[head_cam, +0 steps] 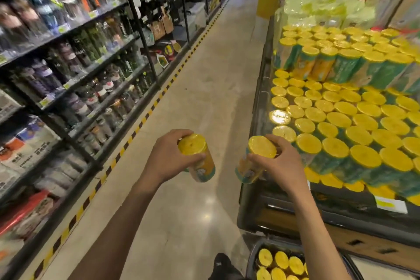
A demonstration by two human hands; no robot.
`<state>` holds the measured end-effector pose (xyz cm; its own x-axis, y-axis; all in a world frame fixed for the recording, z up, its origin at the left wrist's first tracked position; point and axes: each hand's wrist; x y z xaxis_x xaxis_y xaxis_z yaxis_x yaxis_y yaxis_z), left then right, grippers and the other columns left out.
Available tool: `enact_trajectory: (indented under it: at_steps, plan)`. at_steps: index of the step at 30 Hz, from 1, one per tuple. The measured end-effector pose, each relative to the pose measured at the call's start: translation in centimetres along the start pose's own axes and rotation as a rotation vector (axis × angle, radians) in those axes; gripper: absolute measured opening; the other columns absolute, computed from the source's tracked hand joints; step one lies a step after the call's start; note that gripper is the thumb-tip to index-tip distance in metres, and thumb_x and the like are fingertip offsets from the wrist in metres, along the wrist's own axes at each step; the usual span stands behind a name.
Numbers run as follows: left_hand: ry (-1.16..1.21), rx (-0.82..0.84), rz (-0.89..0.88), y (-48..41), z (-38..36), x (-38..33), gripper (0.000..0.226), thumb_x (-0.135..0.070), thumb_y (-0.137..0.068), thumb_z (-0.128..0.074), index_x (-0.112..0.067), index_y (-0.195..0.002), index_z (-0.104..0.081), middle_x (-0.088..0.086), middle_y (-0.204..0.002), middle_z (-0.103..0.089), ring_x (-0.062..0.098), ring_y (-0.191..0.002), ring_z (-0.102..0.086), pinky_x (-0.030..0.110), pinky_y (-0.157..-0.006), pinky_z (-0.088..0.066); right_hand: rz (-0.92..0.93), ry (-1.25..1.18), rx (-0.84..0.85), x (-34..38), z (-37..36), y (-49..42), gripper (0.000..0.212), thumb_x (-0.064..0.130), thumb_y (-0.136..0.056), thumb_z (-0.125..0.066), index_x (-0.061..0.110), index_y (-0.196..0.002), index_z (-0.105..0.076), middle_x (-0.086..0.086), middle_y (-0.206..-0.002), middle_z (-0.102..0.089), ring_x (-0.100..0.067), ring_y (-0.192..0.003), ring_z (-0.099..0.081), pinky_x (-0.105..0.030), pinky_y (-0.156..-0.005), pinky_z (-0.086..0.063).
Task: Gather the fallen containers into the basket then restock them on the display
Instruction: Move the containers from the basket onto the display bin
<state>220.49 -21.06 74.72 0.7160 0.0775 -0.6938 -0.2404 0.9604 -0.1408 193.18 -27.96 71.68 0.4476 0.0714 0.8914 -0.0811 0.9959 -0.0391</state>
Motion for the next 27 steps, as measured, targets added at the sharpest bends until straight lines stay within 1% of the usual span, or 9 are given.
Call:
enact_trajectory:
  at_steps: [2, 6, 10, 13, 17, 20, 22, 24, 27]
  plan:
    - [-0.008, 0.026, -0.037, -4.4, -0.8, -0.6, 0.065, -0.050, -0.065, -0.085, -0.032, -0.123, -0.062, -0.015, -0.119, -0.058, 0.006, -0.104, -0.055, 0.027, -0.085, -0.051, 0.009, 0.010, -0.043, 0.5, 0.5, -3.5, 0.074, 0.042, -0.062, -0.089, 0.027, -0.128, -0.059, 0.008, -0.121, -0.060, -0.010, -0.105, -0.057, -0.034, -0.087, -0.053]
    - [0.004, 0.080, -0.117, -11.6, -3.0, -2.0, 0.063, -0.050, -0.063, -0.086, -0.033, -0.118, -0.061, -0.015, -0.115, -0.058, 0.007, -0.102, -0.055, 0.029, -0.086, -0.051, 0.026, 0.093, -0.101, 1.2, 1.8, -8.5, 0.075, 0.043, -0.063, -0.088, 0.027, -0.130, -0.057, 0.008, -0.123, -0.058, -0.005, -0.104, -0.050, -0.024, -0.084, -0.043]
    - [0.008, 0.152, -0.215, -17.9, -5.3, -4.2, 0.067, -0.056, -0.059, -0.082, -0.028, -0.117, -0.063, -0.012, -0.111, -0.060, 0.008, -0.099, -0.056, 0.031, -0.087, -0.051, -0.014, 0.156, -0.136, 1.3, 3.1, -12.3, 0.078, 0.046, -0.064, -0.087, 0.028, -0.133, -0.055, 0.007, -0.132, -0.056, -0.010, -0.115, -0.052, -0.027, -0.092, -0.044]
    - [-0.002, 0.240, -0.279, -22.6, -7.0, -5.4, 0.064, -0.048, -0.064, -0.087, -0.025, -0.119, -0.063, -0.011, -0.109, -0.059, 0.010, -0.098, -0.056, 0.033, -0.085, -0.052, -0.053, 0.231, -0.167, 1.2, 3.6, -14.7, 0.081, 0.049, -0.062, -0.087, 0.026, -0.134, -0.055, 0.006, -0.136, -0.056, -0.013, -0.123, -0.051, -0.031, -0.097, -0.044]
    - [-0.013, 0.361, -0.405, -30.1, -9.0, -6.8, 0.063, -0.046, -0.065, -0.088, -0.025, -0.118, -0.063, -0.007, -0.109, -0.062, 0.011, -0.097, -0.057, 0.035, -0.083, -0.052, -0.091, 0.281, -0.230, 1.2, 3.6, -18.2, 0.081, 0.047, -0.062, -0.087, 0.025, -0.133, -0.057, 0.005, -0.133, -0.058, -0.015, -0.121, -0.054, -0.029, -0.093, -0.044]
    - [-0.038, 0.437, -0.501, -35.8, -10.5, -7.9, 0.064, -0.042, -0.065, -0.089, -0.023, -0.119, -0.062, -0.007, -0.109, -0.061, 0.009, -0.095, -0.055, 0.025, -0.078, -0.046, -0.143, 0.322, -0.282, 1.2, 3.4, -21.6, 0.081, 0.051, -0.063, -0.086, 0.025, -0.134, -0.056, 0.004, -0.135, -0.058, -0.016, -0.122, -0.053, -0.029, -0.094, -0.042]
    - [-0.057, 0.494, -0.568, -39.8, -11.4, -8.7, 0.065, -0.043, -0.064, -0.088, -0.023, -0.119, -0.061, -0.010, -0.108, -0.059, 0.009, -0.094, -0.055, 0.023, -0.076, -0.043, -0.185, 0.330, -0.321, 1.3, 3.1, -23.9, 0.082, 0.052, -0.064, -0.085, 0.025, -0.136, -0.055, 0.004, -0.138, -0.056, -0.016, -0.125, -0.051, -0.029, -0.096, -0.042]
    - [-0.078, 0.562, -0.641, -43.8, -12.4, -9.5, 0.066, -0.044, -0.063, -0.088, -0.023, -0.119, -0.061, -0.008, -0.109, -0.059, 0.010, -0.096, -0.055, 0.024, -0.079, -0.044, -0.227, 0.337, -0.364, 1.6, 2.7, -26.1, 0.083, 0.051, -0.065, -0.085, 0.025, -0.137, -0.054, 0.004, -0.139, -0.055, -0.017, -0.126, -0.050, -0.029, -0.096, -0.041]
    - [-0.115, 0.630, -0.779, -49.3, -13.8, -10.9, 0.071, -0.055, -0.061, -0.086, -0.023, -0.120, -0.061, -0.006, -0.112, -0.062, 0.011, -0.099, -0.057, 0.030, -0.083, -0.049, -0.296, 0.343, -0.408, 2.1, 2.2, -29.5, 0.084, 0.048, -0.067, -0.085, 0.022, -0.139, -0.052, 0.002, -0.140, -0.053, -0.017, -0.128, -0.049, -0.031, -0.099, -0.041]
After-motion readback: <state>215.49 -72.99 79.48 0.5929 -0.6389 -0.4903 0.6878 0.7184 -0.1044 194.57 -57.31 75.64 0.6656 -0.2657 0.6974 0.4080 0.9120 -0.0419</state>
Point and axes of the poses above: each hand's wrist, its own y-axis away from the middle knuckle, its own z-axis out of the back of the hand, x = y × z
